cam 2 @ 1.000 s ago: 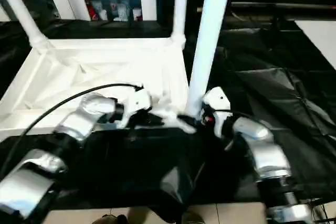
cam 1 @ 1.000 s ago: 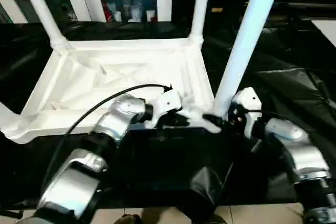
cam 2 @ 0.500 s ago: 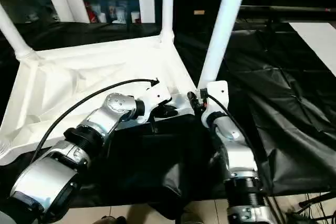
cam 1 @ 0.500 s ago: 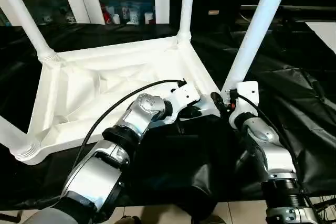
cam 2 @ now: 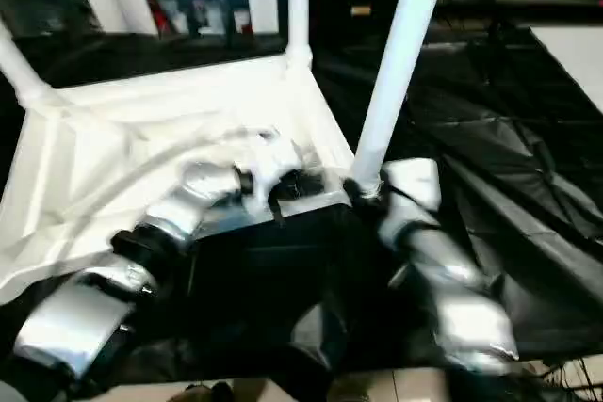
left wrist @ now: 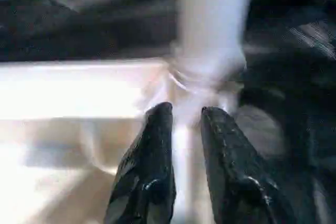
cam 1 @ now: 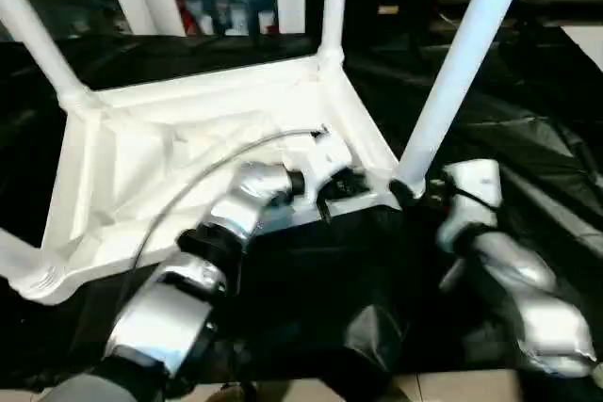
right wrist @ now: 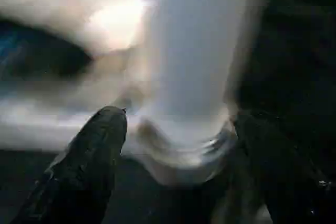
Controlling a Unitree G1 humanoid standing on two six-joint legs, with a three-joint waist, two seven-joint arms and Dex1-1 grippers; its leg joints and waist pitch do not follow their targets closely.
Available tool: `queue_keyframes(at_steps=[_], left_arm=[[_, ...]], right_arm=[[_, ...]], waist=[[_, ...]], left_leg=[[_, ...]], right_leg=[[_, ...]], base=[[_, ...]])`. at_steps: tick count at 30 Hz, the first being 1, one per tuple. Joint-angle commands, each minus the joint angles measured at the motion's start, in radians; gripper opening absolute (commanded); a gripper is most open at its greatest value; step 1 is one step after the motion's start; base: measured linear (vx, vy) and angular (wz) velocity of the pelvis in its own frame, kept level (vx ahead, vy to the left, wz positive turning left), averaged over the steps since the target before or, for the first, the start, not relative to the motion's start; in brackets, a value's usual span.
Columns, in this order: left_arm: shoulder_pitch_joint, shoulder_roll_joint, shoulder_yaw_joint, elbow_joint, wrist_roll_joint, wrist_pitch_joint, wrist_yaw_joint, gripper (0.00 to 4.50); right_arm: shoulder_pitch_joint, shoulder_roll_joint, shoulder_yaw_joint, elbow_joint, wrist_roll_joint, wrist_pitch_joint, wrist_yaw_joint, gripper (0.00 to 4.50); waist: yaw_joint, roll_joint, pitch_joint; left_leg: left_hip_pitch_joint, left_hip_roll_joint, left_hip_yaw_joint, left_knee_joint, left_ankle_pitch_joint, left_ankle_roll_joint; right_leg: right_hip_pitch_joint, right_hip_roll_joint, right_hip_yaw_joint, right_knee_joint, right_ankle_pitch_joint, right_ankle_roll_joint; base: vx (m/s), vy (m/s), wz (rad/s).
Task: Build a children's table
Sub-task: Rotate leg to tighten
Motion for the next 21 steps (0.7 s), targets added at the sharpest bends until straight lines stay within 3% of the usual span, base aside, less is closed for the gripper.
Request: queue_keyframes(at_steps=[1,2,3,4,5,6,7,9,10,11,13,14,15,17,18,19,20,21], left_arm=[[0.028,0.030,0.037,-0.082,-0.049,0.015,-0.049,0.97],[0.063,0.059,0.035,-0.167,-0.078,0.069,-0.115,0.97],[0.063,0.059,0.035,-0.167,-0.078,0.069,-0.115,0.97],[0.088,0.080,0.025,-0.220,-0.089,0.105,-0.152,0.97],[0.146,0.129,-0.001,-0.333,-0.112,0.180,-0.227,0.97],[0.154,0.135,-0.004,-0.347,-0.115,0.189,-0.237,0.97],[0.206,0.183,-0.029,-0.438,-0.131,0.247,-0.293,0.97],[0.231,0.213,-0.043,-0.475,-0.127,0.279,-0.312,1.15],[0.248,0.236,-0.054,-0.498,-0.115,0.304,-0.316,1.15],[0.269,0.264,-0.064,-0.523,-0.096,0.330,-0.311,1.32],[0.331,0.324,-0.073,-0.597,-0.066,0.392,-0.287,1.43],[0.355,0.343,-0.077,-0.625,-0.058,0.409,-0.283,1.54],[0.392,0.367,-0.080,-0.678,-0.052,0.443,-0.277,1.65],[0.416,0.383,-0.082,-0.713,-0.047,0.465,-0.273,1.76],[0.464,0.413,-0.083,-0.796,-0.045,0.538,-0.262,1.82],[0.484,0.422,-0.083,-0.822,-0.044,0.560,-0.256,1.91],[0.504,0.430,-0.081,-0.841,-0.037,0.580,-0.243,2.00],[0.518,0.435,-0.080,-0.850,-0.030,0.590,-0.232,2.09]], right_arm=[[0.050,-0.056,0.035,-0.081,0.045,0.008,0.139,3.61],[0.077,-0.095,0.032,-0.115,0.089,0.022,0.201,3.61],[0.077,-0.095,0.032,-0.115,0.089,0.022,0.201,3.61],[0.081,-0.106,0.027,-0.125,0.109,0.029,0.222,3.61],[0.067,-0.104,0.025,-0.126,0.141,0.039,0.243,3.61],[0.065,-0.104,0.025,-0.128,0.145,0.043,0.246,3.61],[0.042,-0.093,0.028,-0.124,0.158,0.059,0.250,3.61],[0.020,-0.079,0.036,-0.107,0.150,0.060,0.241,3.61],[-0.001,-0.063,0.044,-0.087,0.141,0.056,0.229,3.61],[-0.032,-0.038,0.054,-0.056,0.125,0.048,0.207,3.61],[-0.118,0.028,0.089,0.057,0.080,-0.002,0.152,3.61],[-0.148,0.050,0.099,0.103,0.060,-0.019,0.128,3.61],[-0.191,0.078,0.112,0.161,0.053,-0.046,0.128,3.61],[-0.219,0.097,0.119,0.198,0.049,-0.063,0.129,3.61],[-0.284,0.138,0.116,0.285,0.041,-0.088,0.093,3.61],[-0.314,0.156,0.109,0.328,0.042,-0.108,0.083,3.61],[-0.344,0.171,0.102,0.375,0.034,-0.134,0.063,3.61],[-0.366,0.181,0.094,0.410,0.029,-0.152,0.047,3.61]], waist=[[0.011,-0.023,-0.093],[0.009,-0.025,-0.091],[0.010,-0.024,-0.089],[0.009,-0.027,-0.085],[0.009,-0.028,-0.081],[0.009,-0.026,-0.080],[0.007,-0.021,-0.075],[0.002,-0.020,-0.070],[0.005,-0.021,-0.070],[0.003,-0.023,-0.070],[-0.007,-0.025,-0.066],[-0.011,-0.034,-0.069],[-0.010,-0.033,-0.070],[-0.008,-0.027,-0.072],[-0.006,-0.045,-0.077],[-0.005,-0.034,-0.077],[-0.005,-0.040,-0.077],[-0.001,-0.036,-0.080]], left_leg=[[0.012,0.042,-0.015,-0.030,0.020,0.225],[0.012,0.043,-0.014,-0.030,-0.006,0.223],[0.012,0.047,-0.016,-0.032,-0.021,0.218],[0.016,0.047,-0.013,-0.034,-0.061,0.203],[0.017,0.050,-0.015,-0.038,-0.103,0.175],[0.017,0.053,-0.018,-0.041,-0.110,0.161],[0.021,0.053,-0.016,-0.044,-0.146,0.135],[0.024,0.054,-0.017,-0.051,-0.206,0.089],[0.036,0.053,-0.017,-0.050,-0.251,0.054],[0.041,0.054,-0.017,-0.051,-0.274,0.027],[0.027,0.050,-0.025,-0.061,-0.290,-0.005],[0.029,0.049,-0.024,-0.062,-0.306,-0.020],[0.040,0.051,-0.022,-0.059,-0.319,-0.033],[0.037,0.049,-0.023,-0.060,-0.308,-0.038],[0.038,0.051,-0.020,-0.057,-0.284,-0.032],[0.038,0.052,-0.021,-0.059,-0.270,-0.032],[0.036,0.050,-0.018,-0.060,-0.261,-0.032],[0.043,0.050,-0.014,-0.056,-0.247,-0.037]], right_leg=[[0.087,-0.055,0.025,-0.011,0.254,-0.323],[0.082,-0.055,0.023,-0.015,0.191,-0.323],[0.085,-0.060,0.023,-0.015,0.153,-0.325],[0.077,-0.056,0.023,-0.025,0.053,-0.317],[0.075,-0.058,0.023,-0.031,-0.058,-0.308],[0.077,-0.062,0.024,-0.031,-0.095,-0.304],[0.066,-0.056,0.024,-0.040,-0.177,-0.286],[0.058,-0.053,0.024,-0.048,-0.296,-0.254],[0.047,-0.053,0.026,-0.053,-0.370,-0.228],[0.040,-0.052,0.027,-0.054,-0.407,-0.210],[0.044,-0.052,0.024,-0.053,-0.454,-0.178],[0.042,-0.050,0.023,-0.058,-0.475,-0.158],[0.032,-0.052,0.027,-0.056,-0.470,-0.161],[0.037,-0.051,0.029,-0.055,-0.446,-0.160],[0.036,-0.051,0.031,-0.048,-0.402,-0.169],[0.036,-0.050,0.031,-0.045,-0.371,-0.182],[0.039,-0.046,0.030,-0.044,-0.354,-0.182],[0.033,-0.044,0.031,-0.040,-0.308,-0.193]], base=[[0.000,0.000,0.00],[0.000,0.000,0.00],[0.000,0.000,0.00],[0.000,0.000,0.00],[0.000,0.000,0.00],[-0.052,-0.011,-0.02],[-0.057,-0.006,-0.02],[-0.060,-0.004,-0.01],[-0.067,-0.004,0.05],[-0.067,-0.004,0.05],[-0.061,0.005,-0.03],[-0.057,0.012,-0.09],[0.000,0.000,0.00],[0.000,0.000,0.00],[0.000,0.000,0.00],[0.000,0.000,0.00],[0.000,0.000,0.00],[0.000,0.000,0.00]])
